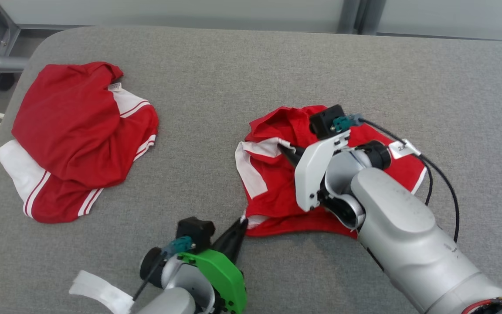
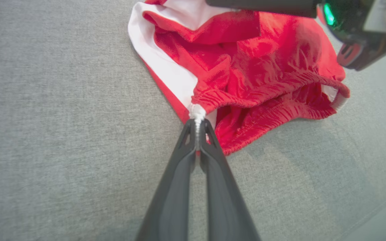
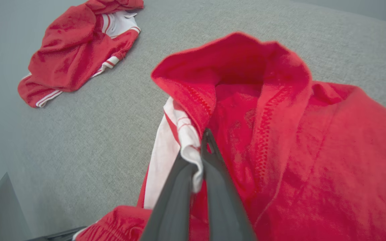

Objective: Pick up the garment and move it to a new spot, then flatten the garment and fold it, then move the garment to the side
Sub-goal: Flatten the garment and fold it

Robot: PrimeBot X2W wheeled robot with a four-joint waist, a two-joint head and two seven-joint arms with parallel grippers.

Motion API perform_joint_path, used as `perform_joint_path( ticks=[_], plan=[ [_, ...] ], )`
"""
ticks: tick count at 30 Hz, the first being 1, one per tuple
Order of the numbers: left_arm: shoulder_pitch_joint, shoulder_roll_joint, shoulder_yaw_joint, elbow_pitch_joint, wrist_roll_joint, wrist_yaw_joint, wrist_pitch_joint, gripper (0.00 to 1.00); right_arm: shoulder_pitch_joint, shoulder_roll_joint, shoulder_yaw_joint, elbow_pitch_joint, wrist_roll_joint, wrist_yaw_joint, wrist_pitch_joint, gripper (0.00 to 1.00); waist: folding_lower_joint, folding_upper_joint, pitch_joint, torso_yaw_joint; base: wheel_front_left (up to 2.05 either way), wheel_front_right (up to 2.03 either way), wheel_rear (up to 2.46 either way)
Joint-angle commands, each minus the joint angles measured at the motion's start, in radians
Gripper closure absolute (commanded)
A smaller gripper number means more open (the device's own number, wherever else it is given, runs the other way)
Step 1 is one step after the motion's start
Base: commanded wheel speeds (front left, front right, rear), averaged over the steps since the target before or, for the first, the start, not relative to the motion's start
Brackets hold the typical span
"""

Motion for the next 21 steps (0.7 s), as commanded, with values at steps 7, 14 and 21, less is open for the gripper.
perform_joint_path(
  ticks=[7,14,21],
  plan=[
    [-0.013,0.167,0.171,-0.137,-0.093,0.027,-0.013,1.00,-0.181,-0.004,-0.165,0.020,0.056,0.000,-0.026,1.00,0.0000,0.0000,-0.002,-0.072,0.00,0.00,0.00],
    [-0.065,0.311,0.298,-0.343,-0.153,0.026,0.038,1.00,-0.265,-0.040,-0.300,-0.027,0.052,0.000,0.022,1.00,0.0000,0.0000,-0.012,-0.109,0.00,0.00,0.00],
    [-0.072,0.444,0.376,-0.630,-0.236,0.029,0.152,1.00,-0.144,-0.126,-0.402,-0.308,0.208,0.000,0.157,1.00,0.0000,0.0000,-0.027,-0.163,0.00,0.00,0.00]
  ],
)
